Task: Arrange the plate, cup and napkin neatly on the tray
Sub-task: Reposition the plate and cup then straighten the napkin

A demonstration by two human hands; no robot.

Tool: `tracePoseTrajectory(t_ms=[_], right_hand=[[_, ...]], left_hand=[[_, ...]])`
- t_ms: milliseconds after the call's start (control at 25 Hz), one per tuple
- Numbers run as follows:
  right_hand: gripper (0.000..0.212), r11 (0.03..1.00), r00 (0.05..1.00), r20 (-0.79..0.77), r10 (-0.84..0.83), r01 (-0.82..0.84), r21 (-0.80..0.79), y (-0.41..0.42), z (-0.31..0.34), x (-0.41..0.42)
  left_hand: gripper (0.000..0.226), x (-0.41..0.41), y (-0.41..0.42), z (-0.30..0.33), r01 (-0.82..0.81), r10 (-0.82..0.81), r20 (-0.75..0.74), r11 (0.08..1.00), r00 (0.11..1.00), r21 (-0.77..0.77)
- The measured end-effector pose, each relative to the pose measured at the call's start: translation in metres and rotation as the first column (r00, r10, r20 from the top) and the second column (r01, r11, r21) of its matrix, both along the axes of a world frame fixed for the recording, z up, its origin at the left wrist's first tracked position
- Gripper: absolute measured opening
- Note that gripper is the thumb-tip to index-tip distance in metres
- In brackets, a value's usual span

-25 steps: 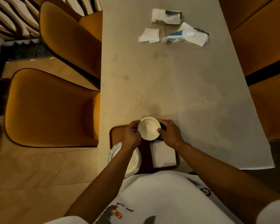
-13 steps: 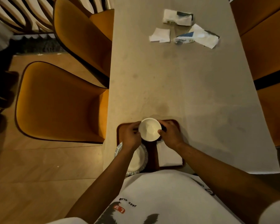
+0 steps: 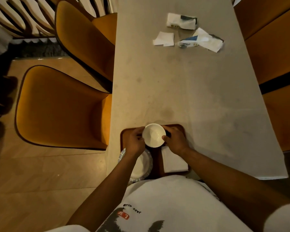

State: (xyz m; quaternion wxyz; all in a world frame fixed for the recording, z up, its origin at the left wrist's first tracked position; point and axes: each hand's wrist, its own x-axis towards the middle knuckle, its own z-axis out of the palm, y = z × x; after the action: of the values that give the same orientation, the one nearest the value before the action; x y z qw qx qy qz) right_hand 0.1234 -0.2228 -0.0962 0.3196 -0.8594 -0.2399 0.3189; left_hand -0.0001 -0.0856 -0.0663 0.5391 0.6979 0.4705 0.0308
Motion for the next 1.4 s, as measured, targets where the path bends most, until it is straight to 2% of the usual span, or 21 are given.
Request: tracePoseTrajectory(t_ms=[240, 360, 440, 520, 600, 680, 800, 920, 1040, 1200, 1400], right_hand=[[0.046, 0.996, 0.991, -0.117, 0.065, -0.057, 0.071, -0.011, 0.016, 0.014], [0.04, 0.998, 0.998, 0.034, -0.057, 0.057, 0.014, -0.034, 0.023, 0.027], [0.035, 0.997, 0.989, 0.133, -0.063, 0.069, -0.042, -0.056, 0.027, 0.03], [0.033, 0.995, 0.99, 0.131, 0.043, -0.03, -0.097, -0.076, 0.024, 0.029], [0.039, 0.972, 0.978, 0.057, 0.2, -0.191, -0.135, -0.091, 0.018, 0.025], [0.046, 0.932, 0.943, -0.016, 0.333, -0.331, -0.146, -0.101, 0.013, 0.02], [0.05, 0.878, 0.892, -0.017, 0.452, -0.448, -0.168, -0.106, 0.005, 0.012], [0.047, 0.859, 0.875, -0.018, 0.484, -0.479, -0.182, -0.106, -0.001, 0.012], [0.048, 0.853, 0.87, 0.001, 0.493, -0.483, -0.198, -0.102, -0.003, 0.013], [0.049, 0.871, 0.888, -0.028, 0.459, -0.456, -0.183, -0.098, 0.001, 0.016], [0.041, 0.954, 0.972, -0.024, 0.236, -0.236, -0.182, -0.089, 0.0, 0.004]], left_hand=[[0.044, -0.007, 0.005, 0.009, -0.019, 0.02, 0.026, 0.999, 0.999, -0.051], [0.034, -0.028, 0.002, 0.017, -0.065, 0.065, 0.01, 0.997, 0.998, 0.048], [0.019, -0.041, -0.014, 0.02, 0.005, 0.001, -0.034, 0.986, 0.999, 0.166], [0.008, -0.044, -0.039, 0.02, 0.194, -0.179, -0.086, 0.955, 0.98, 0.226], [0.007, -0.038, -0.061, 0.016, 0.496, -0.474, -0.146, 0.835, 0.869, 0.24], [0.018, -0.023, -0.08, 0.01, 0.718, -0.694, -0.188, 0.659, 0.695, 0.222], [0.032, 0.001, -0.101, 0.001, 0.839, -0.802, -0.248, 0.509, 0.544, 0.192], [0.057, 0.011, -0.117, -0.009, 0.891, -0.817, -0.356, 0.421, 0.453, 0.168], [0.071, 0.01, -0.124, -0.02, 0.89, -0.778, -0.432, 0.41, 0.456, 0.2], [0.077, 0.003, -0.128, -0.03, 0.857, -0.747, -0.422, 0.426, 0.514, 0.289], [0.086, 0.003, -0.123, -0.025, 0.829, -0.709, -0.437, 0.418, 0.554, 0.371]])
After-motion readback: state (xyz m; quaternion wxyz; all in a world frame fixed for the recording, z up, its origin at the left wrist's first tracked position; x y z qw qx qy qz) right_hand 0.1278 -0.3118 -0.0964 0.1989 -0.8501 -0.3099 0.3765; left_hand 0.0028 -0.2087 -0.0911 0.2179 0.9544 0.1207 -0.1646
